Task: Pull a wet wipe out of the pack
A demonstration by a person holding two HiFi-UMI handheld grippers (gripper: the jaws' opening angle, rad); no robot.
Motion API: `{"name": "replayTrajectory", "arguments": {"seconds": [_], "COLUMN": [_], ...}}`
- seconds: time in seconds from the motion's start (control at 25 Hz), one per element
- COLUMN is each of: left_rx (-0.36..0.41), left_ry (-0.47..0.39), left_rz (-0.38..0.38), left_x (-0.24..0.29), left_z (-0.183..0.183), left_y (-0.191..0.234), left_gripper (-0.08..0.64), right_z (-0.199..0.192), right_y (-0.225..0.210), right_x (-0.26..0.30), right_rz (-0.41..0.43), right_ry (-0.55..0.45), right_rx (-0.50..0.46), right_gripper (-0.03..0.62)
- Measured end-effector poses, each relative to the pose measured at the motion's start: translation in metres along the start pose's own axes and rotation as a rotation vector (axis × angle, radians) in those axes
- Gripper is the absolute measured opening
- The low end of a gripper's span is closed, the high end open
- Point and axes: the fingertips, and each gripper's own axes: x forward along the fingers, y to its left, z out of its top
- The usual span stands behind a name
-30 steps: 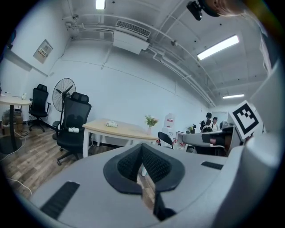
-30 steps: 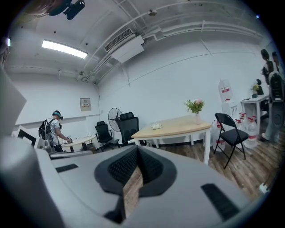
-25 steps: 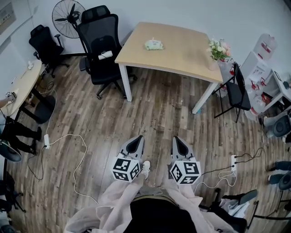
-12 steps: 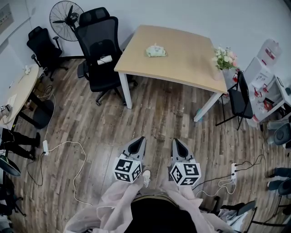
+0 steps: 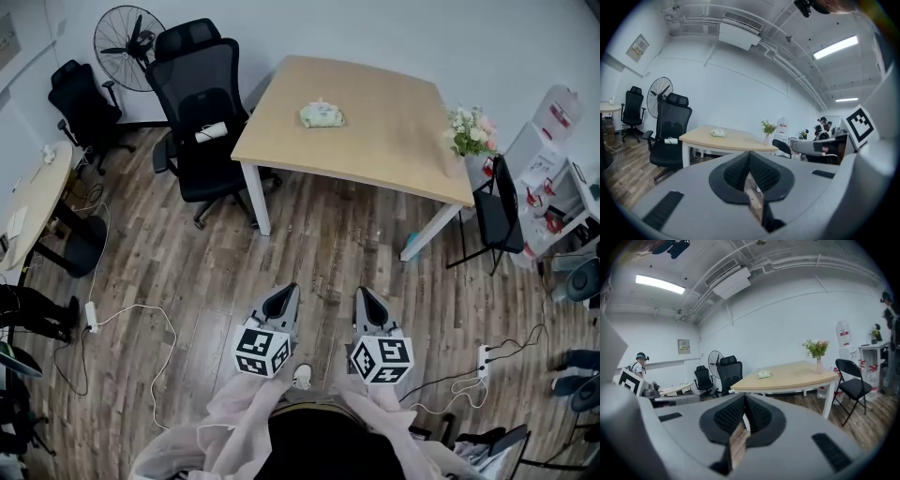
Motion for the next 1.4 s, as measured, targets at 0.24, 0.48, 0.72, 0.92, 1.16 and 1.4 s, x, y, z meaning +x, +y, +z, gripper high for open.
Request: {"name": "replayTrajectory", "arguments": {"seconds": [0.24,0.48,0.72,0.92,1.16,1.4], "left_rx": [-0.001,-0.007,-0.018,-0.026,-0.023,-0.024], "left_ry": [0.001,-0.002,0.019,0.027,0.019,0.026], "left_rz": [0.003,0.029,0.034,0.038,0.039,0.047], "left_x": [0.010,0.008,0.014,0.029,0.054,0.087], "left_z": [0.003,0.005,0.000,-0.001,0.005,0.015], "left_y": [0.009,0.018,0.024,0.032,0.040,0.053], "left_gripper": [0.011,0.011,0.011,0.011,0.011,0.011], "right_z": [0.003,0.000,-0.002,-0.002,0.003,0.017], "right_y": [-0.004,-0.007,-0.010,-0.016,-0.026,-0.043], "right_x": [0.014,0.015,0.022,0.037,0.061,0.094], "right_rz": [-0.007,-0.010,-0.013,-0.012,-0.004,0.004], "right_ry": [-0.001,0.018,0.033,0.045,0.052,0.055], "right_rx": [0.006,0.006,0.012,0.017,0.010,0.010], "right_gripper": [0.009,0.009,0.009,0.009,0.009,0.009]}}
